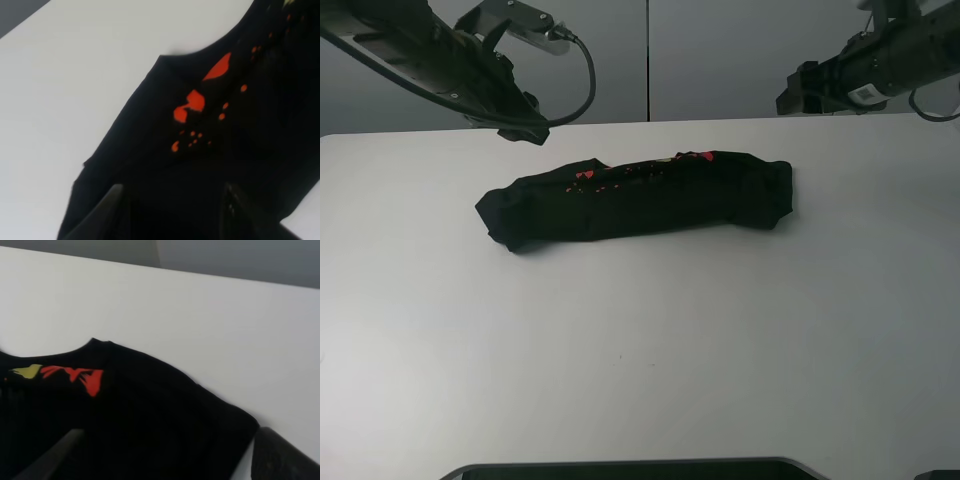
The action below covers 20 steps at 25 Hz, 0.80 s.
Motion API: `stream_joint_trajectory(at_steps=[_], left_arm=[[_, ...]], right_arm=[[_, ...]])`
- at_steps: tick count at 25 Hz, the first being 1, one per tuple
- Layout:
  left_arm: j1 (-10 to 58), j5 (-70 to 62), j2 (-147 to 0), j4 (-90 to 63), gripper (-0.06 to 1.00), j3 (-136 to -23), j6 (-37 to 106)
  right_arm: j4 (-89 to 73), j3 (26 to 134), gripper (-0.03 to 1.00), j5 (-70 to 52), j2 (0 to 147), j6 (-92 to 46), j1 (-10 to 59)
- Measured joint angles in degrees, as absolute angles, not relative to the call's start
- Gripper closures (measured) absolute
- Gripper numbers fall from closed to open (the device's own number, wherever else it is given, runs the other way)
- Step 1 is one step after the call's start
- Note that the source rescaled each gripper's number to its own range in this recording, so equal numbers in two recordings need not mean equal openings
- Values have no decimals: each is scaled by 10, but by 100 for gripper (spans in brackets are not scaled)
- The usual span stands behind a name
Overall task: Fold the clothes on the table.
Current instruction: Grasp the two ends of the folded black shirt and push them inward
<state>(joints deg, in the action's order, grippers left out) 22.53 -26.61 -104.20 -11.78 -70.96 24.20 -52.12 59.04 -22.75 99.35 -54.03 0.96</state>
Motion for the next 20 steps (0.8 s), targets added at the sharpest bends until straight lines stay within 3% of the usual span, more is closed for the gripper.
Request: stream_joint_trajectory(at_steps=[6,12,20], left_arm=[[225,-261,-1072,-165,36,-710,241],[225,-262,-1121,-221,36,-710,241],[225,-259,-1151,-242,29,-710,241]], right_arm=[[-519,590,24,-275,1031,-535,-58],[-518,591,17,-307,1089,-535,-60],[-573,591,16,-328,1145,-565,-61]])
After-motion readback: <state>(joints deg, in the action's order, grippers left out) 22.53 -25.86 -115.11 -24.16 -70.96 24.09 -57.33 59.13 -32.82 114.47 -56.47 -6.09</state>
